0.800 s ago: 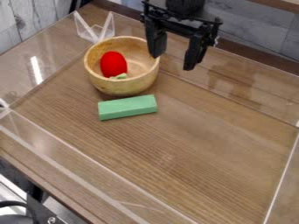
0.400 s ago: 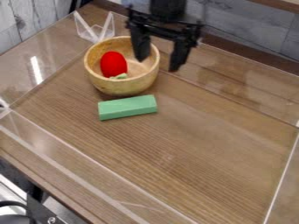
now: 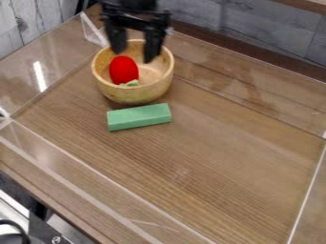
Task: Move the red fruit to the right
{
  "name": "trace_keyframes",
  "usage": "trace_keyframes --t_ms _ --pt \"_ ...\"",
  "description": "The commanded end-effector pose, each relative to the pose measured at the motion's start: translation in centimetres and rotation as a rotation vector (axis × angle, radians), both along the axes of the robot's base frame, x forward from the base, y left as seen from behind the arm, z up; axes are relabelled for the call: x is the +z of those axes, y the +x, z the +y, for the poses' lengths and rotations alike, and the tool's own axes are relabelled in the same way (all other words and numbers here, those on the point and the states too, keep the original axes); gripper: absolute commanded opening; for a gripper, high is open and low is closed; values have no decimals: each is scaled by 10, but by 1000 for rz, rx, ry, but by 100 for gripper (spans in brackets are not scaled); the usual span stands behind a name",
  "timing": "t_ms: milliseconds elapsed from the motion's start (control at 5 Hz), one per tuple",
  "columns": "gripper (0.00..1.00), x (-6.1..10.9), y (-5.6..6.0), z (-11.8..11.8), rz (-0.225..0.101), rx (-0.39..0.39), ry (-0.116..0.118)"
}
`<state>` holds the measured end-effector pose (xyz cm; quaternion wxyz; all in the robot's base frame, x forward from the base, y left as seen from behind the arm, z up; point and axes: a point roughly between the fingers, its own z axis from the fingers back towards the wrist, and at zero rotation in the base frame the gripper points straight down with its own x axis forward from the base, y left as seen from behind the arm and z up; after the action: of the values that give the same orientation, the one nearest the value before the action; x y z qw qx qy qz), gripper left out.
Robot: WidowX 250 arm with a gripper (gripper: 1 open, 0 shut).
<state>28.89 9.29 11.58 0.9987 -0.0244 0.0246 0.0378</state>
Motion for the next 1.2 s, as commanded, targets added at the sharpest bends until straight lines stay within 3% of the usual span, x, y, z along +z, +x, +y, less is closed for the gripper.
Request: trace_keyframes --t_ms 0,200,800,1000 --pt "100 3 13 20 -81 -41 12" --pt "100 -13 20 29 -105 -45 11" --pt "100 -37 30 40 -166 -21 20" --pt "100 -44 35 54 -183 55 28"
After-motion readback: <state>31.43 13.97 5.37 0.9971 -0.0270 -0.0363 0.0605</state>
